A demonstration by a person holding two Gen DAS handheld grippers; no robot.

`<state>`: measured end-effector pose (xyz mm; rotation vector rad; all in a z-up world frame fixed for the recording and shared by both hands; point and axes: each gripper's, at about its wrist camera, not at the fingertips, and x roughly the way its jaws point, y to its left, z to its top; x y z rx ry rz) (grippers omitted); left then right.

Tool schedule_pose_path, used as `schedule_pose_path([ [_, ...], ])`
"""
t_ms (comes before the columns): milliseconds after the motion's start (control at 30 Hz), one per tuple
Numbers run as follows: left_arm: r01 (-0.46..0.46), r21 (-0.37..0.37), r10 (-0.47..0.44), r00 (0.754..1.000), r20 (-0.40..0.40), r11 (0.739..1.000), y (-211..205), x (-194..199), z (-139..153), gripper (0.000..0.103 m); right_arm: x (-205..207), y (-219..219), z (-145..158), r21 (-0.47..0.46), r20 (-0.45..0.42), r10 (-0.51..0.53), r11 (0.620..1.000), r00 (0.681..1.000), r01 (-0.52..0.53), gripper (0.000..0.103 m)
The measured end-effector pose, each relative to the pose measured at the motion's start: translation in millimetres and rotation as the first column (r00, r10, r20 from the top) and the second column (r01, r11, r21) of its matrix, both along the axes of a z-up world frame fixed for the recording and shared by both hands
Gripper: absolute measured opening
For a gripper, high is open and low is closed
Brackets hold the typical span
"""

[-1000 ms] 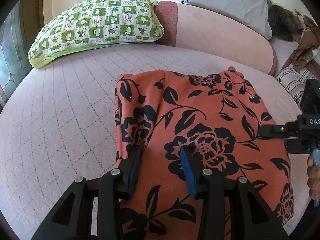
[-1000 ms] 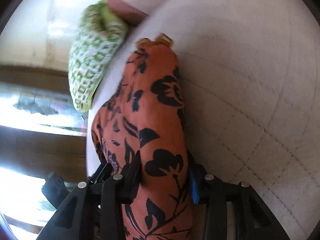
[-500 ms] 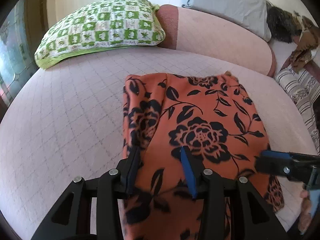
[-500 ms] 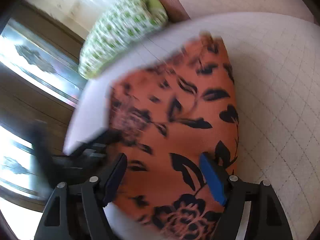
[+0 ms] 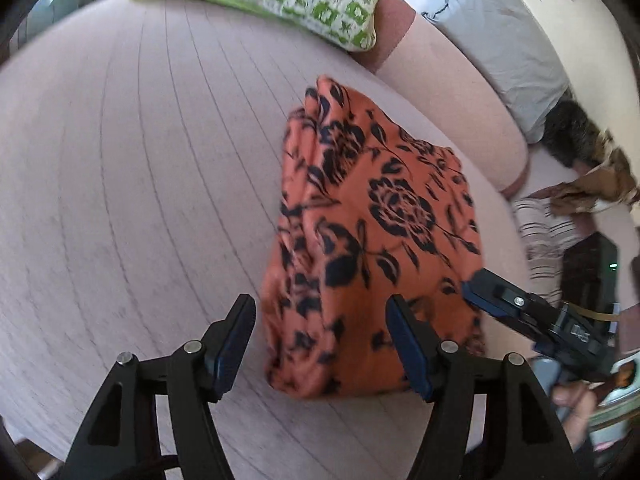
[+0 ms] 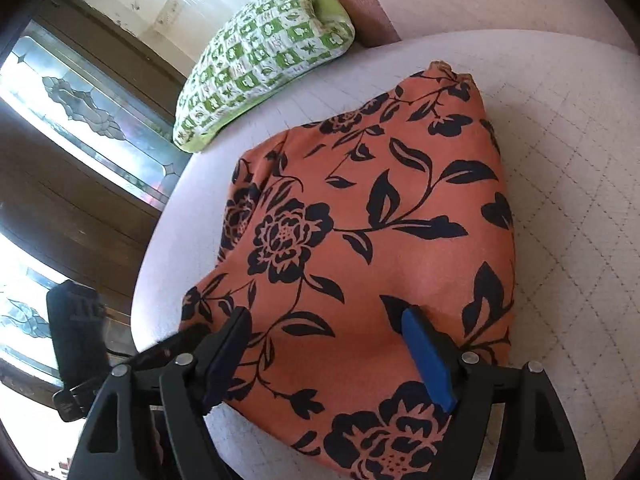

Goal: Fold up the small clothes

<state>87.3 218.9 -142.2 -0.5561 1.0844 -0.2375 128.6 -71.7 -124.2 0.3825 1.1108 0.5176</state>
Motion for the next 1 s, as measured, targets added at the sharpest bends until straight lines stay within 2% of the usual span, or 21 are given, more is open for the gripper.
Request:
schedule_pose_path([
  [67, 0.013, -0.037, -0.013, 1.0, -0.001, 0.999, -1, -3, -4, 0.066, 1, -5, -1, 0.033, -0.015, -0.004, 0.999, 1.0, 0.004, 0.081],
  [100, 0.021, -0.043, -0.021, 1.0, -0.01, 0.999, -4, -3, -6, 0.03, 6, -4, -4, 0.042, -0.019, -0.005, 0.999, 1.0, 0.006, 0.081],
  [133, 0.029, -0.053, -0.032, 0.998, -0.046, 0.998, -4, -1, -12, 0.017, 6, -5, -4, 0.046, -0.02, -0.004, 0.999, 1.0, 0.005, 0.081],
  [200, -0.007, -0.135, -0.003, 0.997, -0.073, 0.991, 3, -4, -16, 0.017, 9, 0, -7, 0.047, -0.016, 0.001, 0.999, 1.0, 0.0, 0.081],
  [267, -0.026, -0.167, 0.012, 0.996, -0.085, 0.986, 7, -10, -18, 0.017, 8, 0, -8, 0.046, -0.009, 0.012, 0.999, 1.0, -0.012, 0.081],
  [333, -0.053, -0.211, 0.024, 0.99, -0.139, 0.976, 13, -9, -30, 0.02, 10, 0, -10, 0.054, -0.011, 0.017, 0.998, 1.0, -0.017, 0.081],
  [367, -0.043, -0.208, 0.014, 0.99, -0.141, 0.977, 13, -7, -25, 0.022, 10, 0, -10, 0.057, -0.013, 0.02, 0.998, 1.0, -0.019, 0.082],
  [433, 0.0, -0.107, -0.007, 0.998, -0.068, 0.994, 8, -2, 3, 0.044, 11, -1, -9, 0.066, -0.013, 0.029, 0.997, 0.999, -0.028, 0.084],
  [467, 0.004, -0.074, -0.006, 1.0, -0.025, 0.997, 8, 3, 16, 0.061, 11, -3, -10, 0.07, -0.017, 0.033, 0.997, 0.999, -0.032, 0.085],
  [500, 0.008, -0.055, -0.007, 1.0, 0.018, 0.998, 9, 11, 29, 0.071, 12, -3, -9, 0.072, -0.02, 0.037, 0.997, 0.999, -0.035, 0.085],
  [533, 0.016, -0.046, -0.013, 0.998, 0.059, 0.999, 10, 20, 39, 0.073, 12, -3, -9, 0.073, -0.021, 0.038, 0.997, 0.999, -0.037, 0.086],
  [600, 0.039, -0.018, -0.037, 0.994, 0.102, 0.999, 10, 49, 47, 0.073, 12, -3, -9, 0.077, -0.022, 0.043, 0.996, 0.999, -0.042, 0.087],
  [633, 0.046, -0.009, -0.045, 0.994, 0.095, 0.999, 12, 70, 44, 0.073, 11, -3, -9, 0.076, -0.022, 0.045, 0.996, 0.999, -0.043, 0.087],
  [700, 0.058, -0.011, -0.057, 0.997, 0.054, 0.998, 8, 107, 28, 0.072, 11, -3, -9, 0.078, -0.02, 0.05, 0.996, 0.999, -0.048, 0.087],
  [767, 0.067, -0.052, -0.067, 0.998, 0.006, 0.996, 5, 132, 7, 0.07, 10, -3, -9, 0.084, -0.019, 0.054, 0.995, 0.998, -0.052, 0.087],
  [833, 0.073, -0.061, -0.075, 0.997, -0.028, 0.995, 2, 146, -10, 0.031, 10, -5, -10, 0.097, -0.02, 0.059, 0.994, 0.998, -0.056, 0.087],
  [867, 0.066, -0.073, -0.071, 0.996, -0.059, 0.995, 5, 151, -23, 0.021, 10, -5, -10, 0.102, -0.022, 0.061, 0.993, 0.998, -0.058, 0.087],
  [900, 0.025, -0.164, -0.039, 0.995, -0.088, 0.986, 13, 154, -34, 0.02, 11, -5, -10, 0.105, -0.024, 0.064, 0.993, 0.998, -0.061, 0.087],
  [933, 0.004, -0.202, -0.025, 0.995, -0.098, 0.979, 16, 154, -38, 0.019, 11, -4, -10, 0.103, -0.026, 0.068, 0.993, 0.997, -0.065, 0.087],
  [967, -0.01, -0.222, -0.013, 0.995, -0.102, 0.975, 20, 151, -38, 0.019, 13, -3, -10, 0.102, -0.026, 0.071, 0.992, 0.997, -0.068, 0.087],
  [1000, -0.002, -0.198, -0.016, 0.996, -0.09, 0.98, 19, 149, -34, 0.022, 14, -2, -11, 0.098, -0.027, 0.075, 0.993, 0.997, -0.072, 0.087],
])
